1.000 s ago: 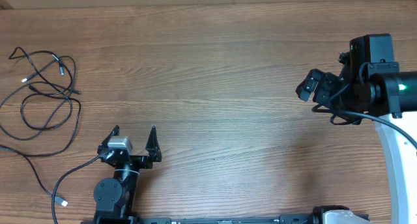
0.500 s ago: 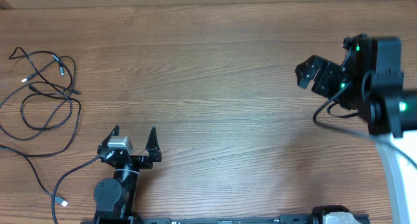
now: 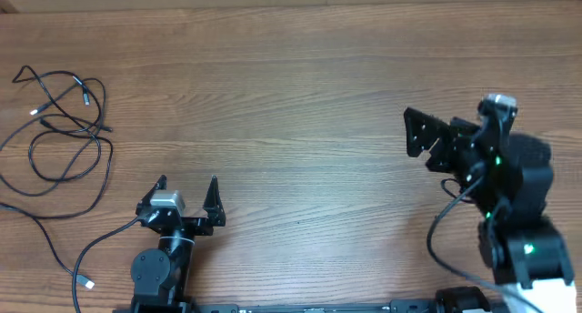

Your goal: Untangle cables

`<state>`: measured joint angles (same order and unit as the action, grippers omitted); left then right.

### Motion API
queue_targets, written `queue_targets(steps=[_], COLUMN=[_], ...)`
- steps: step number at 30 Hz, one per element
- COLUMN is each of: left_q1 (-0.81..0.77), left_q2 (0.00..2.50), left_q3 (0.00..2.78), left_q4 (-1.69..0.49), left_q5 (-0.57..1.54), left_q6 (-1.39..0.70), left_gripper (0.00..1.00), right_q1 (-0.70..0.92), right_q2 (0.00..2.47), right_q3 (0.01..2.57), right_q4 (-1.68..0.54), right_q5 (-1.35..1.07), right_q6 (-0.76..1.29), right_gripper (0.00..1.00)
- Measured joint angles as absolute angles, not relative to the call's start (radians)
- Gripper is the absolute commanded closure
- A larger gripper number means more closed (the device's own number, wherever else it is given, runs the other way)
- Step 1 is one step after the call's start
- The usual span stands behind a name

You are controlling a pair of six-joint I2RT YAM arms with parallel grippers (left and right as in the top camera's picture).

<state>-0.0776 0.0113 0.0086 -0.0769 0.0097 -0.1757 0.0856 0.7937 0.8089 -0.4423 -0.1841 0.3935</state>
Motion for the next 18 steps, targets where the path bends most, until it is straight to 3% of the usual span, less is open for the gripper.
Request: queue_targets(steps=[18], left_q1=[-0.078], left_q2=[0.011], left_q3=[0.009], left_q4=[-0.076], left_q5=[0.010], left_q6=[-0.176], left_gripper=[0.00], right_q1=[0.085], right_q2=[0.583], right_q3=[0.555], right_q4=[-0.049], right_q5=[-0.167], right_q6=[0.393], right_gripper=[0.00])
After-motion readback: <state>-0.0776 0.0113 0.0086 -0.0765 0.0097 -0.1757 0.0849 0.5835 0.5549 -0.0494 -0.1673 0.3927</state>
